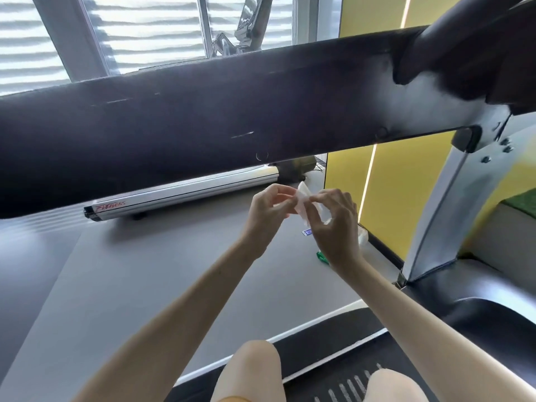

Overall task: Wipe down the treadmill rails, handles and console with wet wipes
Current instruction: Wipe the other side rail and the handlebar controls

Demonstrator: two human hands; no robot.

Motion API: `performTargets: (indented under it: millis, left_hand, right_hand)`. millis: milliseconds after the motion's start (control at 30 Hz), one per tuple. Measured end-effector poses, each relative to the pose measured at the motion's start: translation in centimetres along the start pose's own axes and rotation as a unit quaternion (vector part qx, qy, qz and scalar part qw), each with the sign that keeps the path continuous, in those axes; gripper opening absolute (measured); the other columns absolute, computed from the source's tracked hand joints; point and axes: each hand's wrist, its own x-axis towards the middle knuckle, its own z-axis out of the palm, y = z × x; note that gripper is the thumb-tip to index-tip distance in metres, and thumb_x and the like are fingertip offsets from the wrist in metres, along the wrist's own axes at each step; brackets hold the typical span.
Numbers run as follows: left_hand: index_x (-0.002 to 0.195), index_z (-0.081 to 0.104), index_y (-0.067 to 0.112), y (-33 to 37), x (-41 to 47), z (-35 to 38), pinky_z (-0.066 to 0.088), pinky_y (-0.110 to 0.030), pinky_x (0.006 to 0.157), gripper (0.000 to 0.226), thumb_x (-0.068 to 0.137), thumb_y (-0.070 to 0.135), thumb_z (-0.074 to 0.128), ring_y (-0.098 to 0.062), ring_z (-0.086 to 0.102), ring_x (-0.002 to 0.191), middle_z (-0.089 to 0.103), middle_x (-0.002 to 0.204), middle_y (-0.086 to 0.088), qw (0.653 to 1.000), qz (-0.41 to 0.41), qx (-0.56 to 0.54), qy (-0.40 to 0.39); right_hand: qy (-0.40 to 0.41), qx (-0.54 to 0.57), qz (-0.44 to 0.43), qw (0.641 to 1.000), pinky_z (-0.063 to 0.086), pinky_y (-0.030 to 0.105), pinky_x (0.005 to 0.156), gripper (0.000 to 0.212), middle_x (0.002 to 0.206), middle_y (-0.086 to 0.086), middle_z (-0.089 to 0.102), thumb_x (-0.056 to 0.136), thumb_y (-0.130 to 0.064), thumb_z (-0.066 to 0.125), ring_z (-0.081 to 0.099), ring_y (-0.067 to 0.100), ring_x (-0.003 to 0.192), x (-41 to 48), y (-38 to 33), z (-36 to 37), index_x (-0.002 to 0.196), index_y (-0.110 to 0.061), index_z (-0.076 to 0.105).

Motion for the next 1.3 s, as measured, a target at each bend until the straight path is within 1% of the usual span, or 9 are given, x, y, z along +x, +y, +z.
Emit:
performTargets:
  millis: [133, 233, 333, 433, 600, 733, 1000, 1133, 1300]
  left_hand:
    - [0.085, 0.063, 0.01, -0.8, 0.3, -0.3, 0.053, -0.027, 0.067, 0.016, 0.087, -0.006, 0.059, -0.007, 0.064, 0.062, 0.066, 0.075, -0.003, 0.999, 0.006, 0.044, 0.014]
    - [0.085, 0.059, 0.012, -2.0, 1.2, -1.0, 0.05, -0.026, 0.062, 0.015, 0.084, -0.004, 0.057, -0.016, 0.062, 0.06, 0.065, 0.072, -0.007, 0.993, -0.009, 0.105, 0.054]
    - [0.09, 0.058, 0.016, -2.8, 1.2, -1.2, 0.049, -0.031, 0.066, 0.013, 0.086, 0.003, 0.058, -0.023, 0.061, 0.068, 0.064, 0.076, -0.01, 0.989, -0.033, 0.135, 0.045]
    - [0.111, 0.06, 0.011, -2.9, 0.7, -0.9, 0.051, -0.031, 0.068, 0.021, 0.091, 0.016, 0.063, -0.016, 0.059, 0.078, 0.064, 0.09, -0.011, 0.99, -0.129, 0.024, -0.053]
    - [0.087, 0.066, 0.007, -3.4, 0.7, -0.4, 0.053, -0.026, 0.062, 0.003, 0.084, 0.006, 0.068, -0.016, 0.059, 0.074, 0.063, 0.08, -0.006, 0.977, -0.198, 0.007, -0.081]
    - [0.081, 0.062, 0.007, -3.6, 0.9, 0.2, 0.053, -0.032, 0.068, 0.006, 0.085, 0.006, 0.066, -0.018, 0.058, 0.076, 0.062, 0.083, -0.008, 0.973, -0.225, -0.008, -0.043]
    - [0.096, 0.063, 0.007, -2.9, 0.6, 0.8, 0.052, -0.034, 0.079, 0.012, 0.087, 0.013, 0.067, -0.022, 0.062, 0.085, 0.065, 0.092, -0.011, 0.974, -0.202, -0.075, -0.062]
    - [0.099, 0.067, 0.009, -2.7, 0.5, 0.4, 0.05, -0.035, 0.086, 0.013, 0.086, 0.008, 0.067, -0.02, 0.063, 0.09, 0.068, 0.095, -0.007, 0.98, -0.165, -0.078, -0.084]
    - [0.11, 0.064, 0.008, -2.6, -0.1, 0.6, 0.043, -0.019, 0.072, 0.026, 0.084, 0.007, 0.069, -0.013, 0.059, 0.084, 0.065, 0.093, -0.004, 0.987, -0.134, -0.074, -0.047]
  right_hand:
    - [-0.024, 0.044, 0.069, 0.996, 0.045, 0.025, 0.078, 0.018, 0.089, 0.01, 0.067, 0.088, -0.018, 0.06, 0.053, 0.015, 0.084, 0.3, -0.6, -0.8, 0.089, -0.001, 0.067]
    - [-0.06, 0.127, 0.216, 0.966, 0.039, 0.007, 0.059, 0.01, 0.078, 0.002, 0.064, 0.09, -0.01, 0.059, 0.053, 0.01, 0.07, 1.3, -0.1, -1.5, 0.085, -0.007, 0.068]
    - [-0.129, 0.201, 0.302, 0.923, 0.045, 0.021, 0.063, 0.019, 0.068, 0.0, 0.06, 0.088, -0.006, 0.057, 0.052, 0.012, 0.065, 1.6, 0.9, -1.7, 0.072, -0.013, 0.065]
    - [-0.163, 0.265, 0.348, 0.885, 0.045, 0.028, 0.069, 0.021, 0.069, 0.003, 0.059, 0.09, -0.006, 0.055, 0.052, 0.017, 0.072, 1.1, 1.4, -1.9, 0.073, -0.014, 0.064]
    - [-0.101, 0.145, 0.304, 0.936, 0.039, 0.006, 0.054, 0.009, 0.08, 0.001, 0.06, 0.093, -0.016, 0.059, 0.054, 0.014, 0.075, 0.1, 2.1, -1.5, 0.096, -0.01, 0.063]
    - [-0.068, 0.056, 0.179, 0.98, 0.041, 0.006, 0.062, 0.009, 0.086, 0.001, 0.065, 0.088, -0.013, 0.065, 0.059, 0.013, 0.077, -0.6, 2.2, -1.6, 0.097, -0.012, 0.063]
    - [-0.163, 0.076, 0.153, 0.972, 0.055, 0.027, 0.07, 0.033, 0.097, 0.001, 0.07, 0.086, -0.033, 0.07, 0.064, 0.012, 0.084, -1.4, 1.5, -0.7, 0.11, -0.01, 0.066]
    - [-0.168, 0.097, 0.167, 0.967, 0.054, 0.016, 0.065, 0.032, 0.097, 0.002, 0.071, 0.087, -0.029, 0.069, 0.067, 0.013, 0.082, -1.1, 1.3, -0.9, 0.112, -0.008, 0.067]
    - [-0.134, 0.111, 0.206, 0.963, 0.05, 0.008, 0.058, 0.024, 0.089, 0.002, 0.068, 0.085, -0.015, 0.071, 0.064, 0.013, 0.075, -0.9, 0.8, -1.3, 0.107, -0.006, 0.067]
